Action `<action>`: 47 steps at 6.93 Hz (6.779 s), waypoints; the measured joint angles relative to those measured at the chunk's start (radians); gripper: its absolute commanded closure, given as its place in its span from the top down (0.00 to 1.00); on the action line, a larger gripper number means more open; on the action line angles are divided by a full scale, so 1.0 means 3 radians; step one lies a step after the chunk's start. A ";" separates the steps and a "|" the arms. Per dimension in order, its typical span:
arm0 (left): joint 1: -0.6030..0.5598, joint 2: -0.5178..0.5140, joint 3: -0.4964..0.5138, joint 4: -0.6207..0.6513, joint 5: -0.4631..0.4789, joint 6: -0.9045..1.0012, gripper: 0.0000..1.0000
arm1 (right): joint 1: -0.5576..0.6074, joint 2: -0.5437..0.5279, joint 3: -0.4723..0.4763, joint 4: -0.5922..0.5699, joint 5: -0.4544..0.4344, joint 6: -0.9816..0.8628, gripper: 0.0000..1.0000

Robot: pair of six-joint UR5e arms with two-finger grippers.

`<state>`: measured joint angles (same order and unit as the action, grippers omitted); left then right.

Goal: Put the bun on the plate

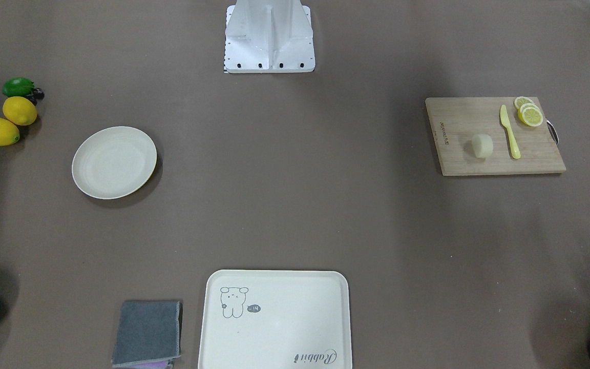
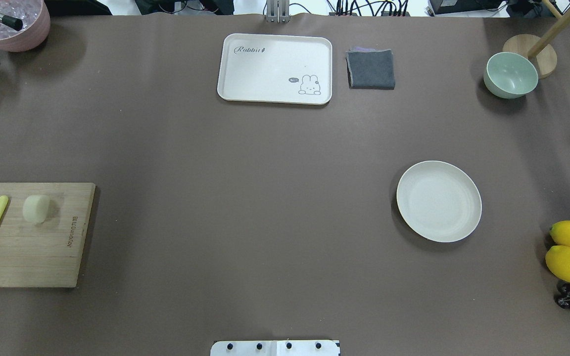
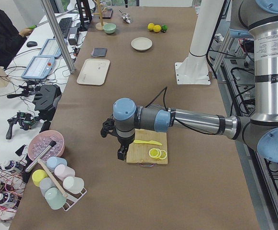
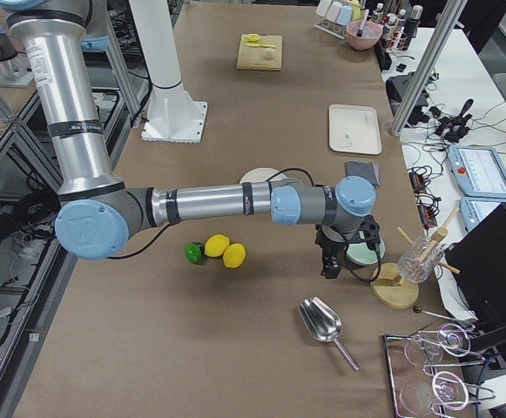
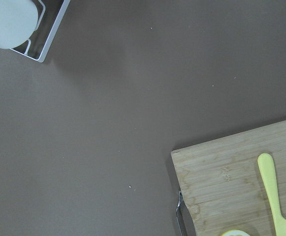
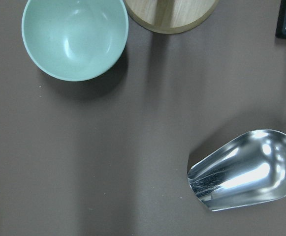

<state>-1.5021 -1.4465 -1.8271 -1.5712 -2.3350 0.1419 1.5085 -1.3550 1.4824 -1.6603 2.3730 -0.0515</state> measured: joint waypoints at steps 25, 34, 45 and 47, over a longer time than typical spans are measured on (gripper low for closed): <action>0.0043 -0.0156 0.0216 -0.0515 0.0067 -0.0256 0.98 | 0.0032 -0.0290 0.0315 0.0003 0.0096 0.0013 1.00; 0.1465 -0.0165 0.0098 -0.1627 0.0381 -0.2988 0.98 | -0.0982 -0.0260 0.0729 0.0376 0.0104 0.1370 0.88; 0.1601 -0.0175 -0.0043 -0.1623 0.0377 -0.3242 0.98 | -0.1954 -0.0086 0.0231 0.1594 0.0130 0.2476 0.00; 0.1602 -0.0176 -0.0072 -0.1625 0.0371 -0.3300 0.98 | -0.2003 0.0330 0.0201 0.1586 0.0235 0.2977 0.00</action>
<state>-1.0217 -1.4994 -1.8488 -2.0586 -2.2237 -0.8482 0.9075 -1.2560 1.5428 -1.1846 2.4435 0.8416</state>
